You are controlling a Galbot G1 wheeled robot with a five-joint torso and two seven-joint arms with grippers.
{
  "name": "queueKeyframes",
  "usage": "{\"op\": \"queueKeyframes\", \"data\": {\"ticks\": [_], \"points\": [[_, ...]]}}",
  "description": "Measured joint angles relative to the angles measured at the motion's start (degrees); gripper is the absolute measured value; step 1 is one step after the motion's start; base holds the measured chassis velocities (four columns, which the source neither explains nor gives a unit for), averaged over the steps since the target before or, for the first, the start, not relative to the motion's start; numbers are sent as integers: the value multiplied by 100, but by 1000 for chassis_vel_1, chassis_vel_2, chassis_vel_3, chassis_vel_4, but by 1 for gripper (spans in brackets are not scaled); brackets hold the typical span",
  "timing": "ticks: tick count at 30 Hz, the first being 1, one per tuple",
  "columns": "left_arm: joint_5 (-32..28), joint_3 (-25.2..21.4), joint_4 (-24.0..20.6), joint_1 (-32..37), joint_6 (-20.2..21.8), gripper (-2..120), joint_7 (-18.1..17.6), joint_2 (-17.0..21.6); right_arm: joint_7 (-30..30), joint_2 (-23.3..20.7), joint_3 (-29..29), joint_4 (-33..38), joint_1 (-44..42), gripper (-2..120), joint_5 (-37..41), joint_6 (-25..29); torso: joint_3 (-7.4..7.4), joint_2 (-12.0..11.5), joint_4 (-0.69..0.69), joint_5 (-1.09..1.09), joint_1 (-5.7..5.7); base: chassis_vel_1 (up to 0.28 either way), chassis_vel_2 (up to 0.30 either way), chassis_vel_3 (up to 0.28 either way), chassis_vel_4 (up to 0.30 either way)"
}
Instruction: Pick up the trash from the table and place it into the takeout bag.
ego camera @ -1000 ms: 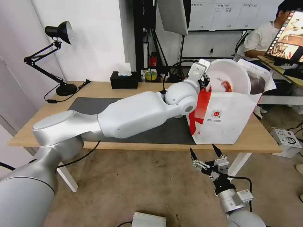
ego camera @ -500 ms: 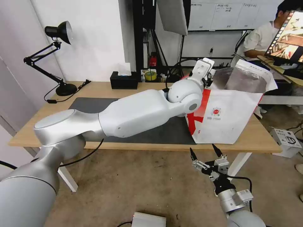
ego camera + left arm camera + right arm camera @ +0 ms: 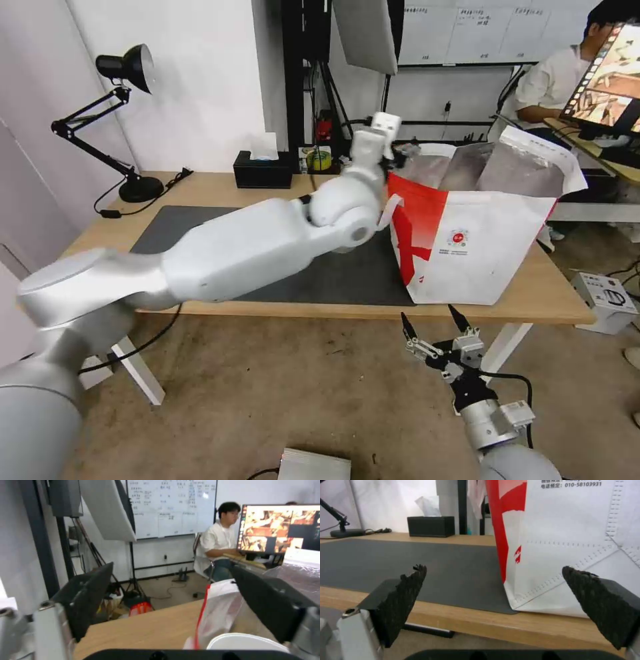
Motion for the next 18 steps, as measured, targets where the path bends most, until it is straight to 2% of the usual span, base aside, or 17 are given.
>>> {"op": "queueKeyframes", "data": {"ticks": [2,3,5,6,9,10,12,13,15,17,18], "points": [[67,-100,-231,186,-105,99,53,286,0,0,0,0,1,100,0,0,0,0,-1,-1,0,0,0,0,0],[67,-100,-231,186,-105,99,53,286,0,0,0,0,1,100,0,0,0,0,-1,-1,0,0,0,0,0],[117,-252,-466,440,-217,100,92,619,0,0,0,0,0,100,0,0,0,0,-1,0,0,0,0,0,0],[117,-252,-466,440,-217,100,92,619,0,0,0,0,0,100,0,0,0,0,-1,0,0,0,0,0,0],[31,-555,-699,1014,-470,100,249,1209,0,0,0,0,0,100,0,0,0,0,-1,-1,0,0,0,0,0],[31,-555,-699,1014,-470,100,249,1209,0,0,0,0,0,100,0,0,0,0,-1,-1,0,0,0,0,0],[27,-869,-883,1541,-661,100,407,1646,0,0,0,0,0,100,0,0,0,0,0,-1,0,0,0,0,0],[27,-869,-883,1541,-661,100,407,1646,0,0,0,0,0,100,0,0,0,0,0,-1,0,0,0,0,0],[-20,-1276,-1080,2040,-783,100,622,1962,-1,0,0,0,0,100,0,0,1,0,1,-3,0,0,0,0,0],[-82,-1979,-1322,2747,-865,100,1130,2327,-1,0,0,-1,0,100,0,0,0,0,0,0,0,0,0,0,0],[-82,-1979,-1322,2747,-865,100,1130,2327,-1,0,0,-1,0,100,0,0,0,0,0,0,0,0,0,0,0]]}}
